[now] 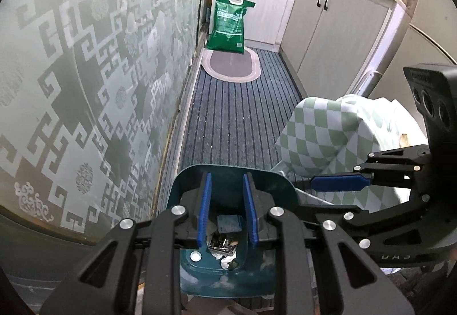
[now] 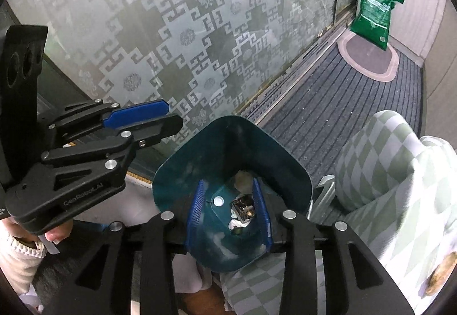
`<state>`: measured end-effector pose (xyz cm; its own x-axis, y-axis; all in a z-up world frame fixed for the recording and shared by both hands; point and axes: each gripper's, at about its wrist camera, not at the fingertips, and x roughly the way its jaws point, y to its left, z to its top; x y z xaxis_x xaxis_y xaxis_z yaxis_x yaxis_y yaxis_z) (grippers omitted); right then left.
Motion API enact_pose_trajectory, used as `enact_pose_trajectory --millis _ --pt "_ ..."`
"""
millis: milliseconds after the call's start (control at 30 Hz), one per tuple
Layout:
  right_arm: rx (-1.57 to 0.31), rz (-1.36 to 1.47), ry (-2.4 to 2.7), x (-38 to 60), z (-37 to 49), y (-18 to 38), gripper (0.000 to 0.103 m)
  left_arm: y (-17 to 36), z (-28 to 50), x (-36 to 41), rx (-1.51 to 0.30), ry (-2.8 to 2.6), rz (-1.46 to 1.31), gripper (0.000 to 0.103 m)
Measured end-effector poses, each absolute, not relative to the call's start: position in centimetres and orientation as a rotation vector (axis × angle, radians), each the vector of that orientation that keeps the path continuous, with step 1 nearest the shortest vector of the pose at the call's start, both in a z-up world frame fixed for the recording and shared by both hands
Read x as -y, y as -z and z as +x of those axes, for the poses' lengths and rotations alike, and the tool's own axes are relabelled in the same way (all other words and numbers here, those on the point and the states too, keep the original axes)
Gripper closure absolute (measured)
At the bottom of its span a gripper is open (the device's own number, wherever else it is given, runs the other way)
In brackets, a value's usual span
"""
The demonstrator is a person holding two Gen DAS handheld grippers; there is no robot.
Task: Collect trash
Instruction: 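Move the open right tool back over the table to the ginger root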
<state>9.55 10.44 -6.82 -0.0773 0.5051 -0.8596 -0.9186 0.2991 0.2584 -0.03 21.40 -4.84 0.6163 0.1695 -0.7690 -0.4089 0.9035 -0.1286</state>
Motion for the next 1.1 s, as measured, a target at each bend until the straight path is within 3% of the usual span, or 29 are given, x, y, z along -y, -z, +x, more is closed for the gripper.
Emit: enact_pose_trajectory --millis 167,367,500,867,1100 --pt "-1.067 -0.477 -1.243 -9.7 9.8 5.9 0.067 3.4 0.0 -20.8 -0.807 -0.343 -0.289 0.079" --pt "-0.971 -0.414 -1.209 -7.9 10.9 3.5 0.058 1.6 0.4 -19.2 -0.757 -0.327 -0.264 0.077" --pt "-0.897 -0.356 -1.183 -6.0 11.9 1.7 0.054 0.7 0.8 -17.9 -0.734 -0.309 -0.244 0.065" --pt "-0.803 -0.23 -1.072 0.9 16.1 -1.8 0.044 -0.4 3.8 -13.1 -0.704 -0.226 -0.192 0.049" --pt "-0.79 -0.161 -0.992 6.2 19.0 -2.7 0.039 -0.5 5.9 -9.9 -0.702 -0.162 -0.178 0.046"
